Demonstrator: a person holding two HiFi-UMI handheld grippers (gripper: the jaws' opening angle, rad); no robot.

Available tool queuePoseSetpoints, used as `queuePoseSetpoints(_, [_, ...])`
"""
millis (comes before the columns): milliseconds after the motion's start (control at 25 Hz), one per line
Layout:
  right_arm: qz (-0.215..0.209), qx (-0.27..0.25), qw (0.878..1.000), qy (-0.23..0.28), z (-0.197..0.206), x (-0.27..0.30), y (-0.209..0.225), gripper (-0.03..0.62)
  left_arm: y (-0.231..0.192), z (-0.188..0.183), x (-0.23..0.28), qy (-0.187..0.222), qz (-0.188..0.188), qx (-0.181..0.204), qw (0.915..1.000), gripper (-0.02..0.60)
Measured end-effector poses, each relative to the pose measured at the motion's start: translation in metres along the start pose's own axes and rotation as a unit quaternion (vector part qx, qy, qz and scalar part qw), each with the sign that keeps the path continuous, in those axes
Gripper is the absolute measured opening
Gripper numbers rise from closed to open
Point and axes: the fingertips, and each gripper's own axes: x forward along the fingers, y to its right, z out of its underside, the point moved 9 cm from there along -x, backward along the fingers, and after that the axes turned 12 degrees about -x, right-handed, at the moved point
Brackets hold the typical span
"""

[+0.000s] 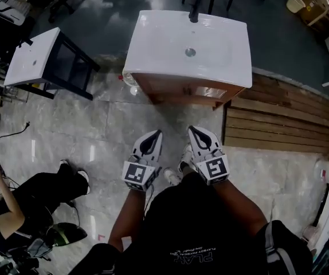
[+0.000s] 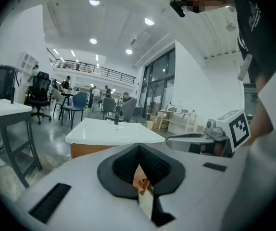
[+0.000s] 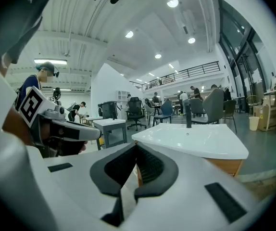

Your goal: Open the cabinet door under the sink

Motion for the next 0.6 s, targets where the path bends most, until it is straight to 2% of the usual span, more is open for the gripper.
queuePoseSetpoints(320, [-0.004, 0.041, 0.999, -0.025, 0.045, 0.045, 0.042, 0.022, -0.026, 0.013, 0.083, -0.036, 0.006, -0.009, 0.9993, 0.018])
queuePoseSetpoints(480, [-0.002, 0.033, 0.999, -0.036, 0.071, 0.082, 0.064, 0.023, -0.046, 0.021, 0.123, -0.040, -0.002, -0.007, 0.9992, 0.018])
queuePoseSetpoints(600, [0.005, 0.023, 0.998, -0.060, 0.090, 0.100, 0.070, 0.022, -0.063, 0.041, 0.142, -0.057, -0.003, 0.004, 0.9984, 0.018])
